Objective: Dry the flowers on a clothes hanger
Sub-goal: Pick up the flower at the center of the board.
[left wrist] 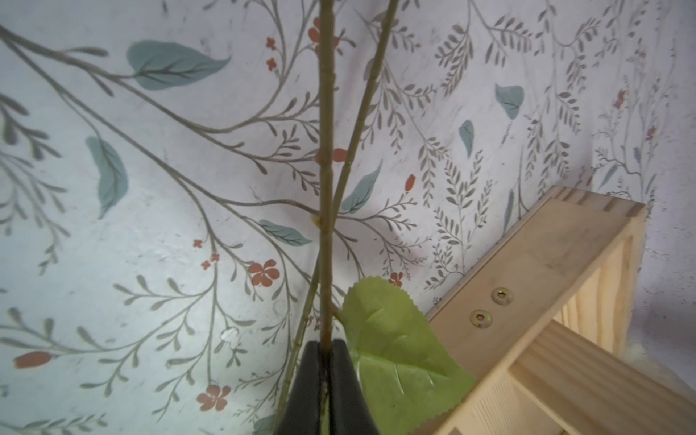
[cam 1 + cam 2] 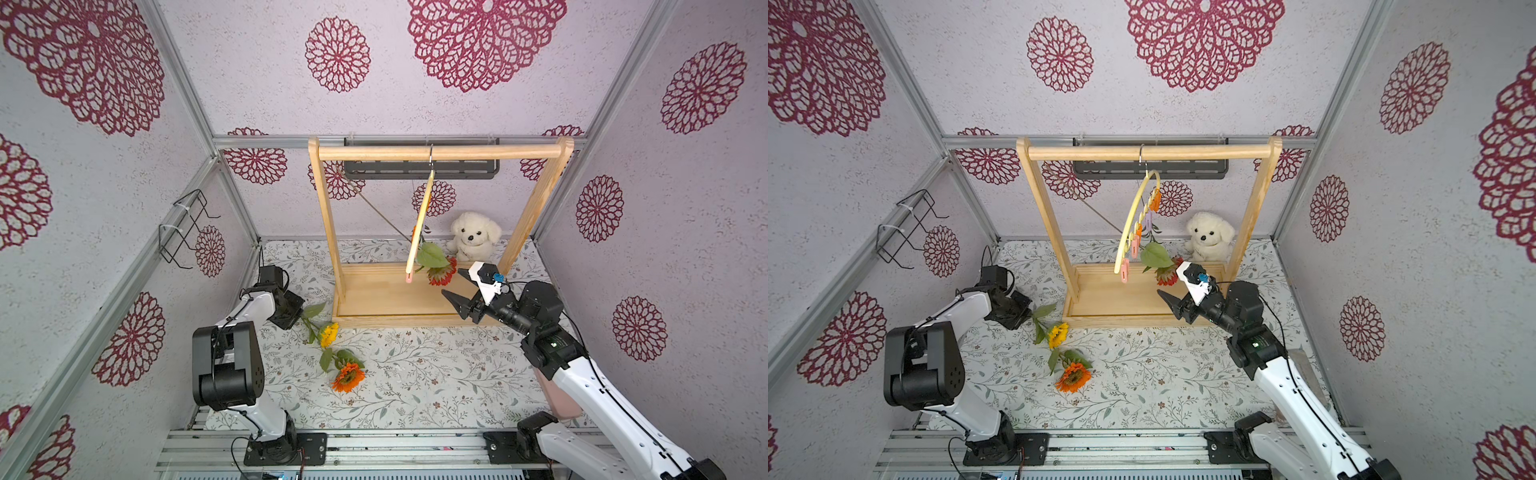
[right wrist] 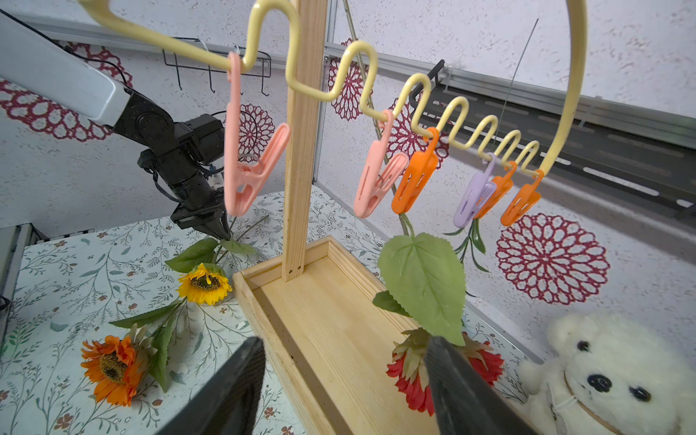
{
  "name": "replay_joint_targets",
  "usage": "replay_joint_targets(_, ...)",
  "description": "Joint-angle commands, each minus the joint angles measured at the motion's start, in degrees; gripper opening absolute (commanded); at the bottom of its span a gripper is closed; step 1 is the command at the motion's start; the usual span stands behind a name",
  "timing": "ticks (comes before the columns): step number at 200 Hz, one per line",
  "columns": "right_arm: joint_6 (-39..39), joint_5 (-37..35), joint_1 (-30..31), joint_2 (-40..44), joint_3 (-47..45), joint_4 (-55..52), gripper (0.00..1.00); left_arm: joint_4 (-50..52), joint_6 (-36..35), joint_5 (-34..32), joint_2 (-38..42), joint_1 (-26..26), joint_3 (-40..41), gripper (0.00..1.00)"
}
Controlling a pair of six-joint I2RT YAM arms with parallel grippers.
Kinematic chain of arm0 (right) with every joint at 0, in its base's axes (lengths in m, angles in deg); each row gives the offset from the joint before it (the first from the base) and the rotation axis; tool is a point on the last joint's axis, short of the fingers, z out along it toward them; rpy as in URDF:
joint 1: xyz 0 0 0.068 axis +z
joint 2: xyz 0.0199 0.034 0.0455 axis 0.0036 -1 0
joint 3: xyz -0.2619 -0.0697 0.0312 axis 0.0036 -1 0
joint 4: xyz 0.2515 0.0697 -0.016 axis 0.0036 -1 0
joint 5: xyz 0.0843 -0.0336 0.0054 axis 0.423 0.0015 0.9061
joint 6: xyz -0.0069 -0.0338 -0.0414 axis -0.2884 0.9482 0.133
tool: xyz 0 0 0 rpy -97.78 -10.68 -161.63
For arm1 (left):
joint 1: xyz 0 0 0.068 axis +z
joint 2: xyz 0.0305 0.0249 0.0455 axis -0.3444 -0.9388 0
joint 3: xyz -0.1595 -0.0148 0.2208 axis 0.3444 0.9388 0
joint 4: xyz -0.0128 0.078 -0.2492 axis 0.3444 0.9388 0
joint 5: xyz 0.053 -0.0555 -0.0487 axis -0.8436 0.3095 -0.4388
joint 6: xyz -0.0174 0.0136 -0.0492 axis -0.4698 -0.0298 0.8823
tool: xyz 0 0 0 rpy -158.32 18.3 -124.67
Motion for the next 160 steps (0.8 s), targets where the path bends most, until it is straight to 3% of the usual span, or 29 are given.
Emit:
replay_joint_targets(1, 0.4, -0.2, 0.5, -0.3, 3.1, 0.9, 0.72, 1.4, 0.0, 0.6, 3.1, 0.5, -1.3, 0.04)
replay_joint_targets(27, 0.0, 1.5, 0.5, -0.6, 3.6, -0.3, 0.73, 1.5, -2.1, 1.2, 6.2, 0.9, -1.5, 0.04)
replay_joint_targets(56, -0.3, 3.7, 0.4, 0.5, 4.0, -3.1, 0.75, 0.4, -9.6, 3.5, 11.9, 1.2, -0.5, 0.00)
replay_joint_targets(115, -2.3, 12.9, -0.1, 2.0, 5.3, -9.3, 0.79, -3.4, -22.6, 11.1, 30.3, 1.0, 5.8, 0.00)
replay_joint_targets(136, -6.7, 15.8, -1.0, 1.3, 5.7, -6.3, 0.80, -8.8, -23.9, 15.9, 36.6, -1.3, 9.8, 0.00)
replay_joint_targets(160, -12.8, 20.9, -3.1, -2.2, 8.0, -2.3, 0.80, -12.5, -23.9, 18.7, 38.3, -6.5, 10.8, 0.00)
